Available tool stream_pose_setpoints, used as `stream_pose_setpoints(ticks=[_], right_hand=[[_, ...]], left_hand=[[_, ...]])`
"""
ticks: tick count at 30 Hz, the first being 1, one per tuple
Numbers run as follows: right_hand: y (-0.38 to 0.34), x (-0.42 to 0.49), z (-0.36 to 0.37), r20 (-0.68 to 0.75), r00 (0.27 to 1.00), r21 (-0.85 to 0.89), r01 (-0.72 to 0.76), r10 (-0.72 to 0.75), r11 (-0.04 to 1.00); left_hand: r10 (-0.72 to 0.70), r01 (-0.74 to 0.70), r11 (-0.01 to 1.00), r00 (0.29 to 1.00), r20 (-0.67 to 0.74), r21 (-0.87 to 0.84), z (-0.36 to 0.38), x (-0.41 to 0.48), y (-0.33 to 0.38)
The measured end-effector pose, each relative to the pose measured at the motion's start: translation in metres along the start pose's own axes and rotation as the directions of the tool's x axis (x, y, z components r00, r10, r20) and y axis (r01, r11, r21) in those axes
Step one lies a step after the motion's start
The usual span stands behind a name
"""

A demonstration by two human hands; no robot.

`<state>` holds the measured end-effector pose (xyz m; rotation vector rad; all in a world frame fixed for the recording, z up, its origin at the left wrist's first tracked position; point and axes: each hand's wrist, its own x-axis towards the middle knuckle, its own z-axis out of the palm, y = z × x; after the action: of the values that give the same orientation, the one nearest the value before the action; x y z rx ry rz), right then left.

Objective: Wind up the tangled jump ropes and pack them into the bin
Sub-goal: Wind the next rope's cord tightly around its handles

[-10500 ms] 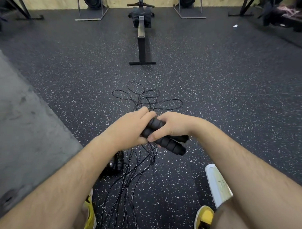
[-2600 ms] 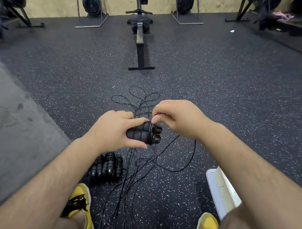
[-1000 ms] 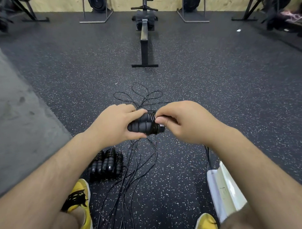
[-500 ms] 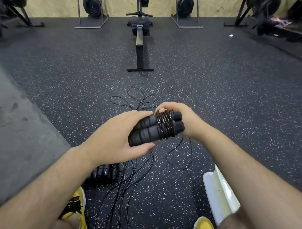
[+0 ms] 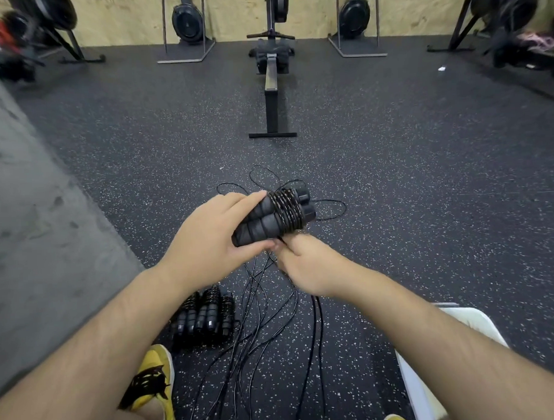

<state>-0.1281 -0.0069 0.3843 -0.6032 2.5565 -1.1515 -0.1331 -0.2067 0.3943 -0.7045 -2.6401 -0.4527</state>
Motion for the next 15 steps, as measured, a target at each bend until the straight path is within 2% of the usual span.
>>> stream_pose_setpoints(ticks=[9,12,15], right_hand=[[-0.009,-0.006,-0.005,0.055,0.998,-0.284,-0.022,0.039,0.958],[-0.017,-0.017,-0.013,0.047,0.998,-0.333,0.046,-0.032,0.942],[-0.020,-0.025,-0.024,-0.003,0.988,-0.463,0.133,-0.152,0.876]], left_hand=[[-0.073,0.062,0.989,0.994,0.085,0.132,0.009,0.003,-0.027],[-0.109,0.085,0.982,0.985,0.135,0.168,0.012,0.000,-0.031],[-0.096,0.071,0.987,0.981,0.170,0.147,0.015,0.001,-0.031]])
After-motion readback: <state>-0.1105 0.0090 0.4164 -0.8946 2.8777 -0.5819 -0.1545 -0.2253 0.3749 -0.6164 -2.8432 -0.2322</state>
